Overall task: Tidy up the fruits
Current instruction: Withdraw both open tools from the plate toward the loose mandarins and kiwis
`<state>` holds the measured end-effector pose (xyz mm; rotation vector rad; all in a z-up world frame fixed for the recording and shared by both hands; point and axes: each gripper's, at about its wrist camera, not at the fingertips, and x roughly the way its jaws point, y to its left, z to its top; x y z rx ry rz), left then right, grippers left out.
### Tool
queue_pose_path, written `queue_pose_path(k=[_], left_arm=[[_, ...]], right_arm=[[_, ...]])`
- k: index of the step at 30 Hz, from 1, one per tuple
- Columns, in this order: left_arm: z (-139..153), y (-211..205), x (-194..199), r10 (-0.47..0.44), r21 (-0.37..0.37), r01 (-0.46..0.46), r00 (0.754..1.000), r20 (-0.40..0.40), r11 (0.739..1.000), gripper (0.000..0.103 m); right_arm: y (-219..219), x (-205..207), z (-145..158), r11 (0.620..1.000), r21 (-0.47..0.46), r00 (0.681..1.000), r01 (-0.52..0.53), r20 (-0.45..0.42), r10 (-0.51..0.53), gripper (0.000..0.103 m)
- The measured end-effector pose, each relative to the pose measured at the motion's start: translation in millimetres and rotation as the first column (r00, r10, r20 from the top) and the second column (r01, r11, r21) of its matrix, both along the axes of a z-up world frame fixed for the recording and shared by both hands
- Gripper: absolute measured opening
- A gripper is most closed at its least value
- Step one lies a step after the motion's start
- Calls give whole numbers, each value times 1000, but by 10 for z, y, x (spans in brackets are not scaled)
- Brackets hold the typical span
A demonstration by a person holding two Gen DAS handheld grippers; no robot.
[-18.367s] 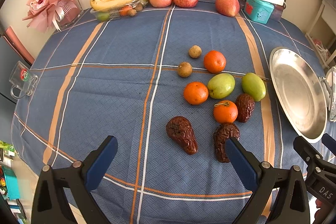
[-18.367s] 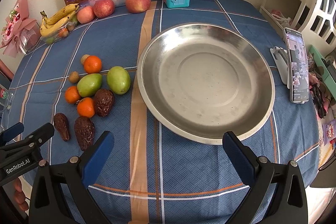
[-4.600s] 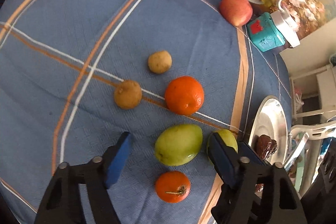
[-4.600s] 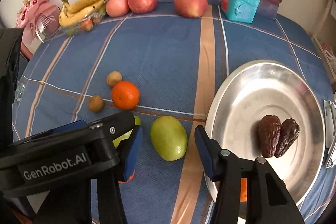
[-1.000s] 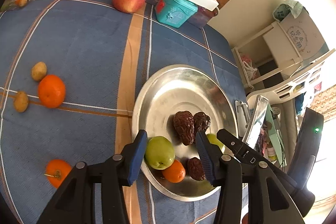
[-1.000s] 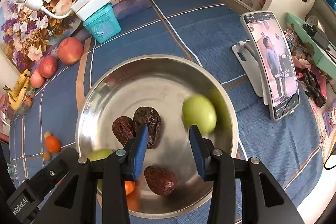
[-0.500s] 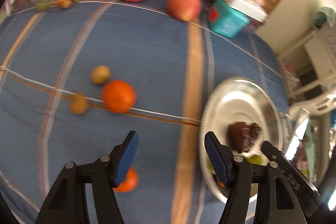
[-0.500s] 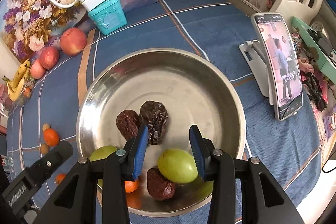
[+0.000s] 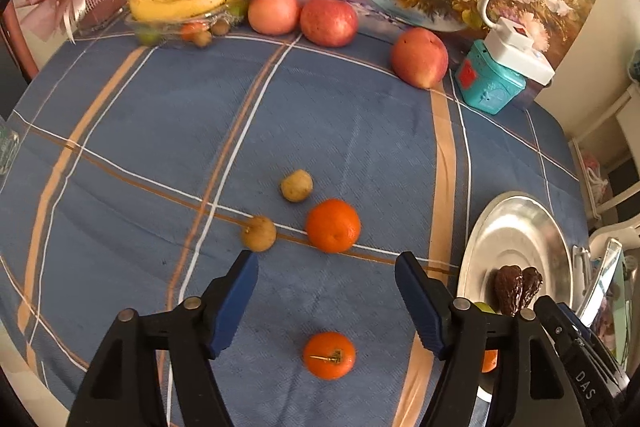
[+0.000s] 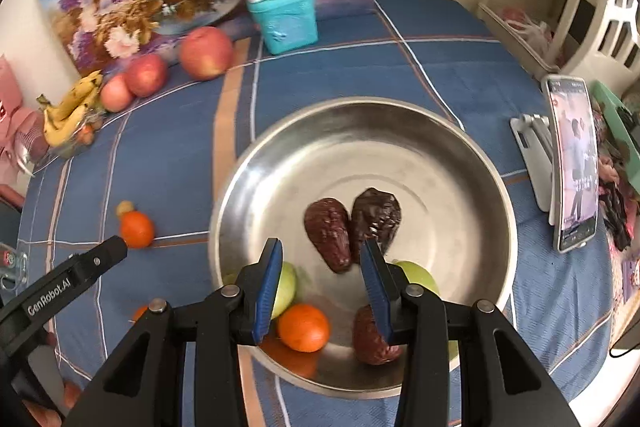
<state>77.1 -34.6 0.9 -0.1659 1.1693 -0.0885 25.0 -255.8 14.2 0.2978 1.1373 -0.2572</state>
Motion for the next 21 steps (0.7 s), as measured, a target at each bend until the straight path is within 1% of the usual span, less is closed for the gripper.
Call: queue_pose_path(k=[7,8,9,11,13,14,15,17,21], left_arm=[[-1,-32,-10,-19,3,19,1000,-2,1000,75],[-8,-53,-4,-21,4,21,1000,-2,1000,80],[-14,-61,-6,-24,11,24,1000,-1,1000,91],[-19,-81,-5,-23,33,23,1000,8,999,103],[-11,-84,-7,-28,48,27,999,18,998,103],[-8,-88,-7,-30,54,29,999,21,998,103],[-9,-87,-11,-32,59,30,999,24,998,103],[-12,-86,-13,-36,66,34,999,26,997,103],[-16,-78,-18,-36,80,34,999,30,996,103]], right_arm=[[35,14,46,1000,-8,1000,-7,8,7,42],[33,17,41,1000,-7,1000,-6,6,6,42],[29,17,38,1000,-6,1000,-7,5,7,42],[30,14,38,1000,-7,1000,-6,3,6,42],[31,17,29,1000,-7,1000,-5,1,5,42],[31,18,25,1000,-7,1000,-4,2,4,48],[31,20,17,1000,-7,1000,-2,3,2,59],[45,26,-6,1000,-12,1000,-3,-1,3,71],[80,29,-25,1000,-25,1000,-17,-8,17,72]])
